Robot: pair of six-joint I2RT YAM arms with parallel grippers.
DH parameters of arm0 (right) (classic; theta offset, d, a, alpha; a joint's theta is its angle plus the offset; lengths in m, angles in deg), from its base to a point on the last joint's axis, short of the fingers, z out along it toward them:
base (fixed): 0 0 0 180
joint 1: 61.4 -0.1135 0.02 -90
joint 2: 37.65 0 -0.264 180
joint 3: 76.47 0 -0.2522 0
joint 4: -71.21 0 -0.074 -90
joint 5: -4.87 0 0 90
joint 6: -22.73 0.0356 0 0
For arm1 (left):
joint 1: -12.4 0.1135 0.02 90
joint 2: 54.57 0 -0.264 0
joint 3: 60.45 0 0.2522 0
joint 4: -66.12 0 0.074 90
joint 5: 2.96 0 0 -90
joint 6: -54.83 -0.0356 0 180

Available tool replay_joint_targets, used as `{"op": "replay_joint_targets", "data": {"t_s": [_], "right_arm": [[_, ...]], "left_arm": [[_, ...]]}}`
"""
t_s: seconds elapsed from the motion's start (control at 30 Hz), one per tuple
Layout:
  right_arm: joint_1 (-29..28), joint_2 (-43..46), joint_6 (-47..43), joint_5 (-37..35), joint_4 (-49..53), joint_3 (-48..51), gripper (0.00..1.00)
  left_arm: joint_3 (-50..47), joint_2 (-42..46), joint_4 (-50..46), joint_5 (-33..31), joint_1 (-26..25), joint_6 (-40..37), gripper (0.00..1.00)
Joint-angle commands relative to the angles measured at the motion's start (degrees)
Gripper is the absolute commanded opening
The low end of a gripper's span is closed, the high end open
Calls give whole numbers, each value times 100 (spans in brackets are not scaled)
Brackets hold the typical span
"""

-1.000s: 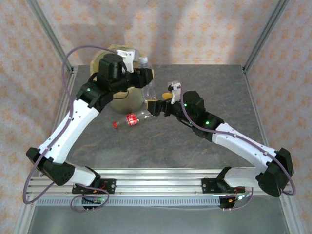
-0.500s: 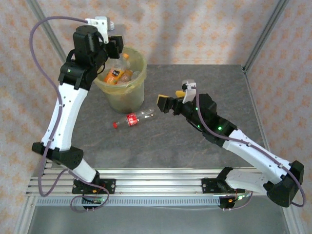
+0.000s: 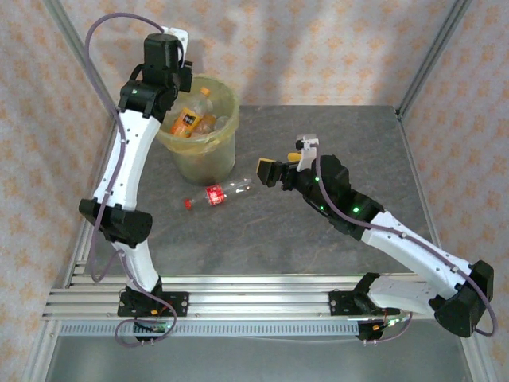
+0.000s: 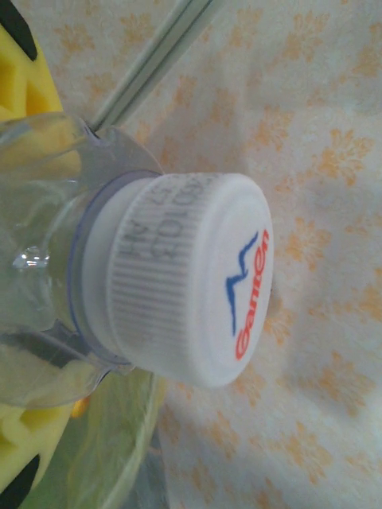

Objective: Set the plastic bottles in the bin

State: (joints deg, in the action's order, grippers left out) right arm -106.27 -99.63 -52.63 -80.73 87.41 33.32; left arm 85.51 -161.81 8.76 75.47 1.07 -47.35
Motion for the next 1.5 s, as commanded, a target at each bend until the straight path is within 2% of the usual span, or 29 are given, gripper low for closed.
{"op": "replay_joint_targets", "data": {"t_s": [0.0,0.33,0.63,0.8,0.93,1.0,1.2,1.47], "right_arm": [[-23,7,86,-114,28,105,99],[-20,-9,117,-168,24,152,99],[-23,-8,126,-212,73,159,99],[-22,-9,113,-221,65,145,99],[-19,-16,92,-194,64,134,99],[-18,-25,79,-198,80,125,99],[-23,-42,75,-194,86,109,99],[-18,-33,62,-277,235,37,99]], "left_arm": [[183,-157,-60,-332,146,-309,39],[299,-845,-334,-274,228,-263,42],[503,-1222,-886,-231,228,-333,60],[517,-1281,-1043,191,228,-263,69],[599,-1299,-1098,400,230,-146,81],[684,-1299,-1123,545,228,-73,85],[857,-1237,-1077,1089,229,215,83],[877,-1014,-1090,839,228,630,82]]}}
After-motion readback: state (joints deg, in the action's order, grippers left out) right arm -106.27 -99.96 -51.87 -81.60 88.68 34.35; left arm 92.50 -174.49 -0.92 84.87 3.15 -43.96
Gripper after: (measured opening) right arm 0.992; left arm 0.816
